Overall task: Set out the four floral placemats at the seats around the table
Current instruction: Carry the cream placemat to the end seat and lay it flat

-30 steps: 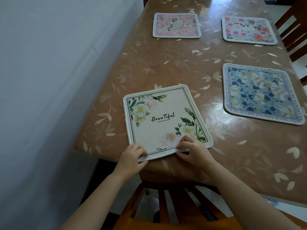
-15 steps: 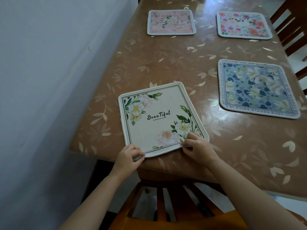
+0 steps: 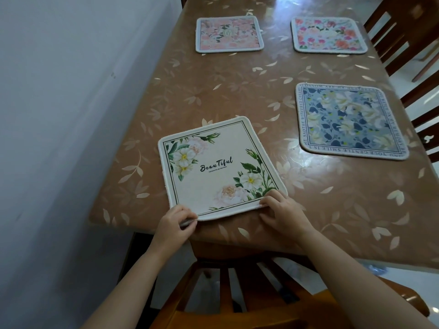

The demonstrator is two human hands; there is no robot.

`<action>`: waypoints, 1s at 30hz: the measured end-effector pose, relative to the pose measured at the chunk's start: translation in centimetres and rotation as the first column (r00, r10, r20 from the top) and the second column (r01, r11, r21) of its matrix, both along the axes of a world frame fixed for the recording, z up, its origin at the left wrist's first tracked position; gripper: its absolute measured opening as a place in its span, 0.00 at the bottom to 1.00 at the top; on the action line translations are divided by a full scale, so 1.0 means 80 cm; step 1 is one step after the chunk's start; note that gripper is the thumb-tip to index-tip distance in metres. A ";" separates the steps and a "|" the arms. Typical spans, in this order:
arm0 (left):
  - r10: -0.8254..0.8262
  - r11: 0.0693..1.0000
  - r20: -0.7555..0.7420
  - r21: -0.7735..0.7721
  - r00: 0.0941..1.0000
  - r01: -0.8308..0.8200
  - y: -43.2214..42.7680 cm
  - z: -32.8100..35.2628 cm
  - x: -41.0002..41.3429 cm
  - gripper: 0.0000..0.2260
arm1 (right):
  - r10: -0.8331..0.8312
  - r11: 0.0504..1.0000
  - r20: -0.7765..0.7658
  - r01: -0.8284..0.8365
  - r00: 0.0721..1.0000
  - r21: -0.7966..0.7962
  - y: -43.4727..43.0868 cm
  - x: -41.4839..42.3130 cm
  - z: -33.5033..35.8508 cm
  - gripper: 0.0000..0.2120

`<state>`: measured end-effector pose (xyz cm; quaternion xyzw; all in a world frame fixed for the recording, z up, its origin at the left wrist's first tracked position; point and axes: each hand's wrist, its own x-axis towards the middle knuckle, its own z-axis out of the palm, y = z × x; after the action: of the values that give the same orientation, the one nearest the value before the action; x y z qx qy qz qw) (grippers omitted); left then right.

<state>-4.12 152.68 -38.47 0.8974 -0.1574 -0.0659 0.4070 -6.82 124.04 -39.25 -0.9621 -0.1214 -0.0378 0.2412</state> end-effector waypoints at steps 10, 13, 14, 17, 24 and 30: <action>0.171 0.981 -0.085 -0.082 0.982 -0.178 0.013 -0.003 -0.011 0.08 | 0.008 0.997 0.078 -0.002 0.997 -0.074 0.015 0.014 0.003 0.09; 0.195 0.976 -0.076 -0.087 0.978 -0.201 0.012 -0.006 -0.012 0.07 | -0.028 0.998 0.099 0.033 0.995 -0.057 0.018 0.020 0.007 0.08; 0.194 0.976 -0.071 -0.083 0.978 -0.200 0.012 -0.006 -0.012 0.06 | -0.026 0.998 0.101 0.032 0.995 -0.054 0.019 0.021 0.009 0.08; 0.178 0.981 -0.050 -0.069 0.983 -0.182 0.010 -0.009 -0.013 0.06 | -0.031 0.999 0.085 0.034 0.996 -0.031 0.021 0.025 0.015 0.08; 0.131 0.991 0.030 -0.014 0.991 -0.131 0.005 -0.012 0.006 0.05 | -0.060 0.998 0.054 0.061 0.997 -0.023 0.014 -0.002 0.006 0.10; 0.088 0.996 0.018 0.027 0.996 -0.088 0.001 -0.014 0.024 0.05 | -0.070 0.997 -0.036 0.070 0.997 -0.012 0.013 -0.018 -0.004 0.08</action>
<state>-2.20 152.78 -39.55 0.9095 -0.1201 -0.0425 0.3957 -8.26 125.08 -39.54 -0.9676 -0.0833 -0.0281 0.2366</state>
